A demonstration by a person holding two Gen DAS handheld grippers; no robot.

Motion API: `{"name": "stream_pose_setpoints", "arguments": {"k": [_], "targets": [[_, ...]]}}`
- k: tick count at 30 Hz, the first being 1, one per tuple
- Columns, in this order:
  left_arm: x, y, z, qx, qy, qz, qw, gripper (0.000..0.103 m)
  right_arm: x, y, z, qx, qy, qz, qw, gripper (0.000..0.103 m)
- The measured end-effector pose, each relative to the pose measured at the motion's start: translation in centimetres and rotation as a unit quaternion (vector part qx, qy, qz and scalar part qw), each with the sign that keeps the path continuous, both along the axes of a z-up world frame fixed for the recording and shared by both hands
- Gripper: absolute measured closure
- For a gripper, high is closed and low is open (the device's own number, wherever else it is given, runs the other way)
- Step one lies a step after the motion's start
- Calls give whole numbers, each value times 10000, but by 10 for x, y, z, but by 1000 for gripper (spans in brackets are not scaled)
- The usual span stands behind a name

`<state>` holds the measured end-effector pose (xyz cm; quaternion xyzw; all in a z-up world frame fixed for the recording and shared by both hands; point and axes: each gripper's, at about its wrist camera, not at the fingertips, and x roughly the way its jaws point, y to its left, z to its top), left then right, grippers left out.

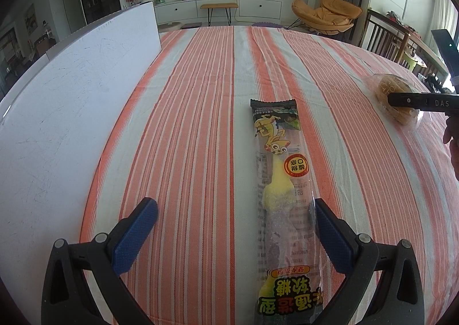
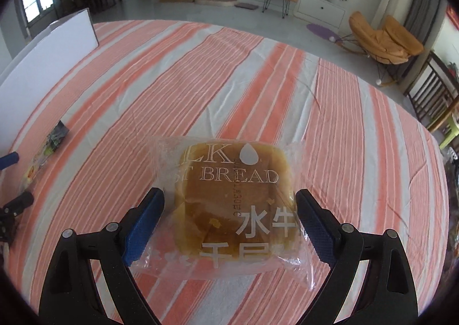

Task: Organize snacks
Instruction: 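Close the right tool on the square bread bag and lift it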

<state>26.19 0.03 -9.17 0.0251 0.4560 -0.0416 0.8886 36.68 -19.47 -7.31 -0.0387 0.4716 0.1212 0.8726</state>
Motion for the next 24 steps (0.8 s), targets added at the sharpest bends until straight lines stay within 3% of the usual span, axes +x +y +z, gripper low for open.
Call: {"name": "stream_pose_setpoints", "arguments": {"k": [2,7,10,16,21,24], "targets": [[0,0,0,-2,1,0,10000,0,-2,-6,-5,209,31,-364,9991,11],[0,0,1,-9,1,-1,10000,0,-14,2,-6,109,41,-838,9964,13],[0,-1,1,-6,0,0,10000,0,-30,-2,6,481,67,-1042,9934,25],[1,-1,1,-5,0,0,10000,0,-101,-15,13,785,463,-1167,9890,27],[1,-1,1,-3,-1,1,10000,0,-173,-17,12,633,534,-1139,9900,20],[1,-1,0,-3,-1,1,10000,0,-185,-5,2,326,43,-947,9950,10]]}}
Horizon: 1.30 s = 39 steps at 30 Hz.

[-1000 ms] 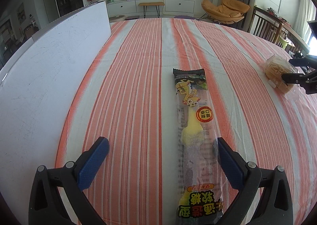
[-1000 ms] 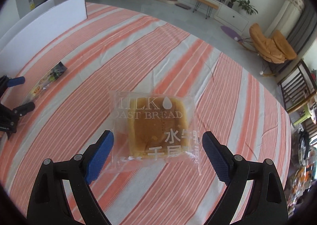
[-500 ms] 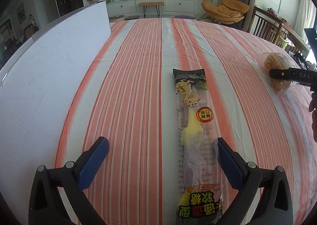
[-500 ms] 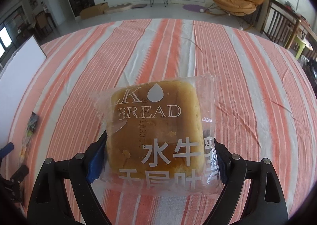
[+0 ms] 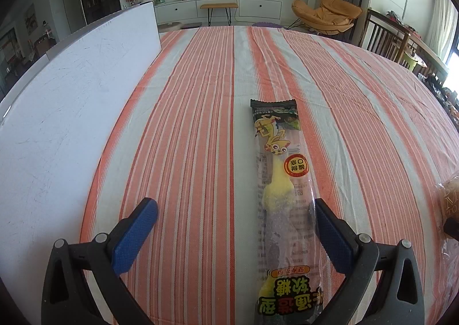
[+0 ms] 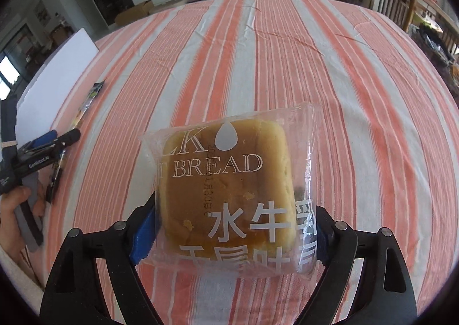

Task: Organize snacks
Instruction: 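Close the right tool on the square bread bag and lift it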

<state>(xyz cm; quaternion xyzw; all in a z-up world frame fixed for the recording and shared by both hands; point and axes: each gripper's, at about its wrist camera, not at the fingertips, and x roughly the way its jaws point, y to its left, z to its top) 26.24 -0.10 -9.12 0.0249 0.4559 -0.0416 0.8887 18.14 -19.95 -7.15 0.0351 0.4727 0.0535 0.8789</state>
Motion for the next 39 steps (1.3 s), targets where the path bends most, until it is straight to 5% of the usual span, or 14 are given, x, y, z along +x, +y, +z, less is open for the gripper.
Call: {"name": "stream_pose_setpoints", "arguments": {"k": [8,39], "targets": [[0,0,0,1,0,1,10000,0,10,18,-12,-584,-237,81,9980,1],[-1,0,1,5,0,4,10000,0,6,19,-17,-530,-292,6,9982,0]]}}
